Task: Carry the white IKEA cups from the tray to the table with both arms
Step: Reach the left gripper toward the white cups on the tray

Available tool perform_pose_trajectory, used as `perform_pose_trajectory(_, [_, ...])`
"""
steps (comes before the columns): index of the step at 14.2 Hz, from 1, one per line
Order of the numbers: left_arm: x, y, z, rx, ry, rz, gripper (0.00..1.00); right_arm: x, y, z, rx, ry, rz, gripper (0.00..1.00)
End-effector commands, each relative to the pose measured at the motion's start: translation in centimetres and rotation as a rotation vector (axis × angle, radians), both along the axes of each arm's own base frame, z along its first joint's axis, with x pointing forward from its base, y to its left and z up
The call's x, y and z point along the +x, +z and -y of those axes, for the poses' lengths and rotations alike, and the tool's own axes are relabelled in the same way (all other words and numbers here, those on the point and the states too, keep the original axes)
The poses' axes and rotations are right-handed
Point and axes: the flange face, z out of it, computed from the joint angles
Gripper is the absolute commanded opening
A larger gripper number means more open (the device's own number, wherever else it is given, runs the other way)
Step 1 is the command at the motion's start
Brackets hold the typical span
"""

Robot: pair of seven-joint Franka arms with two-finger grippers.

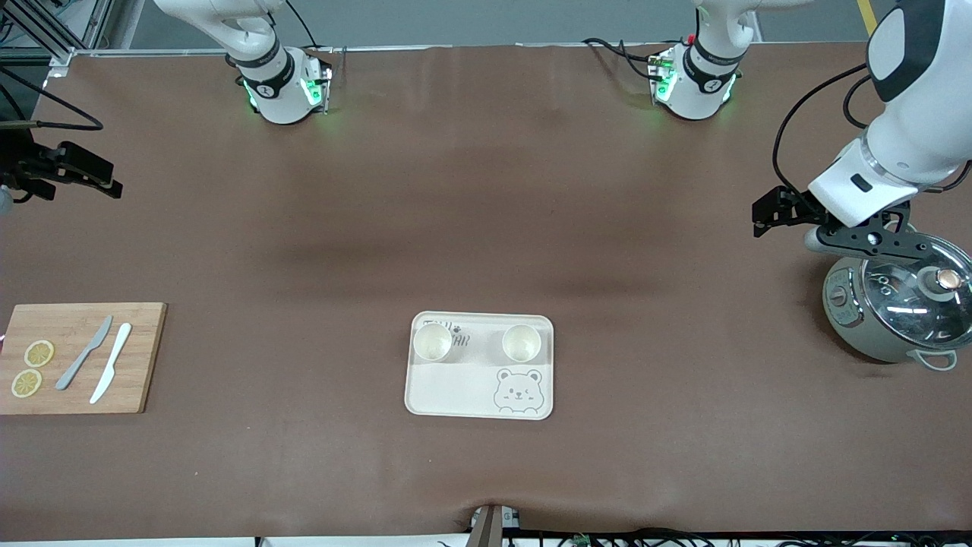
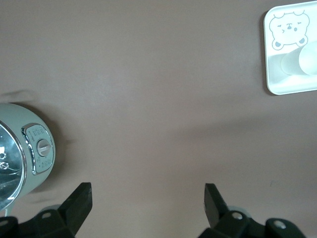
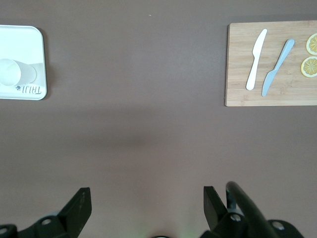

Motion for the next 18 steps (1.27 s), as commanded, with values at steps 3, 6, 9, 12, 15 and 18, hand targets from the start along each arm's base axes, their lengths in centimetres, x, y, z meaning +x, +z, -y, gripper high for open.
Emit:
perform_pose_trajectory(3, [0.3, 0.8, 0.0, 0.018, -0.012, 0.013, 1.00, -0.5, 0.2, 0.5, -0.008, 0.004, -0.010, 1.00])
perform_pose_trajectory(6, [0.3, 1.1, 0.5, 0.043, -0.007, 0.027, 1.00, -0.5, 0.1, 0.7, -0.008, 0.001, -0.016, 1.00])
perform_pose_trajectory(9, [0.4, 0.6, 2.3, 0.040, -0.006, 0.022, 1.00, -0.5, 0.2, 0.7, -0.008, 0.001, -0.016, 1.00])
perform_pose_trajectory(12, [1.6, -1.1, 4.9, 0.033, 0.053, 0.012, 1.00, -0.5, 0.0, 0.8, 0.000, -0.003, -0.018, 1.00])
perform_pose_trajectory(15, [3.1, -3.7, 10.6, 0.019, 0.058, 0.001, 1.00, -0.4, 0.1, 0.7, -0.001, -0.003, -0.015, 1.00])
perform_pose_trajectory(18, [4.3, -6.9, 15.9, 0.003, 0.045, -0.014, 1.00, -0.4, 0.2, 0.7, 0.002, -0.003, -0.012, 1.00])
